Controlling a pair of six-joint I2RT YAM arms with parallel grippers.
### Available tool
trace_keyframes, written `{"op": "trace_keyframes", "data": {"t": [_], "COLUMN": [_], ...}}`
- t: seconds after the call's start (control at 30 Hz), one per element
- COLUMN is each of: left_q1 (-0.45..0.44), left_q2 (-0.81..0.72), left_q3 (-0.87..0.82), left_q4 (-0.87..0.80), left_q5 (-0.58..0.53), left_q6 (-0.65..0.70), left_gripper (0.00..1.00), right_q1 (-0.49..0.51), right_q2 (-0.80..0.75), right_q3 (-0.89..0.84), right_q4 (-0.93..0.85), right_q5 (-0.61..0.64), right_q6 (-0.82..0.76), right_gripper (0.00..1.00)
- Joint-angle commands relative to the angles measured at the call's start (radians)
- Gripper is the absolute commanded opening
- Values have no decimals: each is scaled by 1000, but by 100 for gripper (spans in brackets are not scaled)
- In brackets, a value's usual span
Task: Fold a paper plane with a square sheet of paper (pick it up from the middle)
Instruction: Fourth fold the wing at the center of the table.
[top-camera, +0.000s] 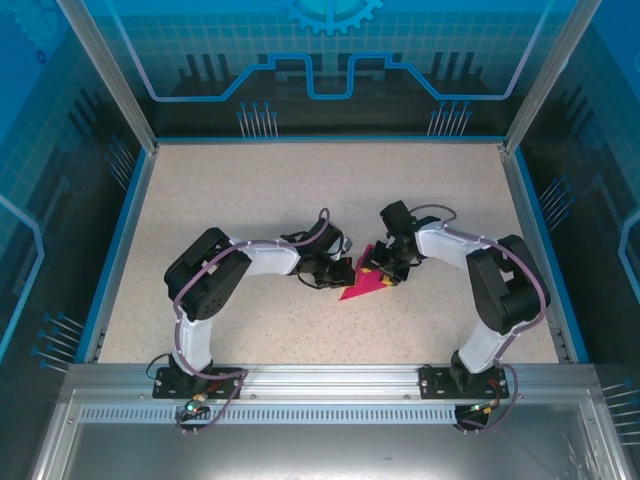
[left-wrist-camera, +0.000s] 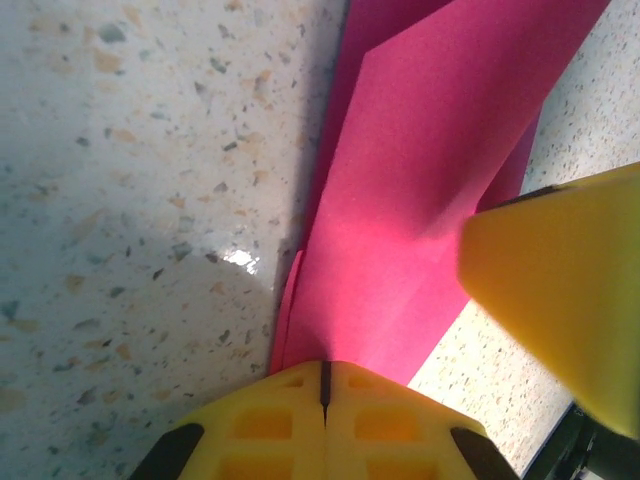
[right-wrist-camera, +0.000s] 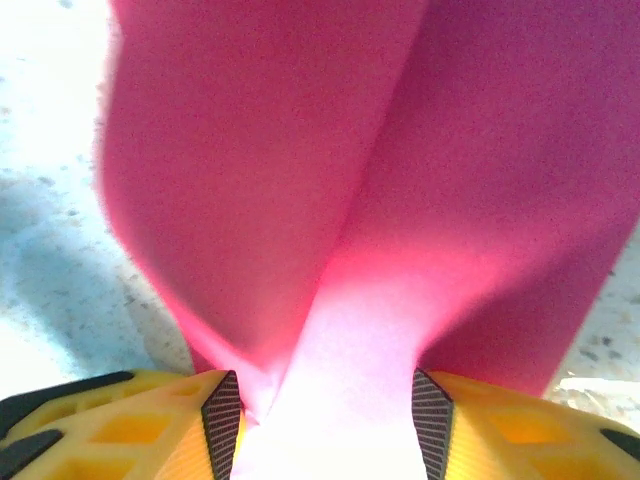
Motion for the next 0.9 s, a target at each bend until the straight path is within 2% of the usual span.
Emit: {"op": "trace_keyframes", "data": {"t": [0.0, 0.13, 0.23, 0.3, 0.47, 0.7, 0.87], "left_q1": [3, -1, -3, -5, -10, -13, -14], "left_q2": [37, 36, 39, 41, 46, 52, 55], "left_q3": [-19, -14, -7, -1, 11, 14, 14], "left_q4": [-174, -174, -178, -177, -186, -194, -210], "left_q5": [-101, -102, -99, -94, -94, -97, -103], "left_q6": [28, 30, 38, 47, 63, 61, 60], "left_gripper": [4, 4, 3, 3, 3, 2, 1], "right_q1": [-4, -9, -9, -5, 33, 77, 57], "right_q2": [-125, -210, -225, -211, -112, 16, 47], "right_q3": [-16, -54, -83, -123, -95, -21, -55], "right_q4": [-7, 35, 101, 161, 206, 221, 238], "right_q5": [32, 39, 1, -46, -90, -77, -46], "right_q6": [-72, -136, -175, -194, -220, -215, -225], "right_gripper": [52, 48, 36, 27, 14, 8, 6]}}
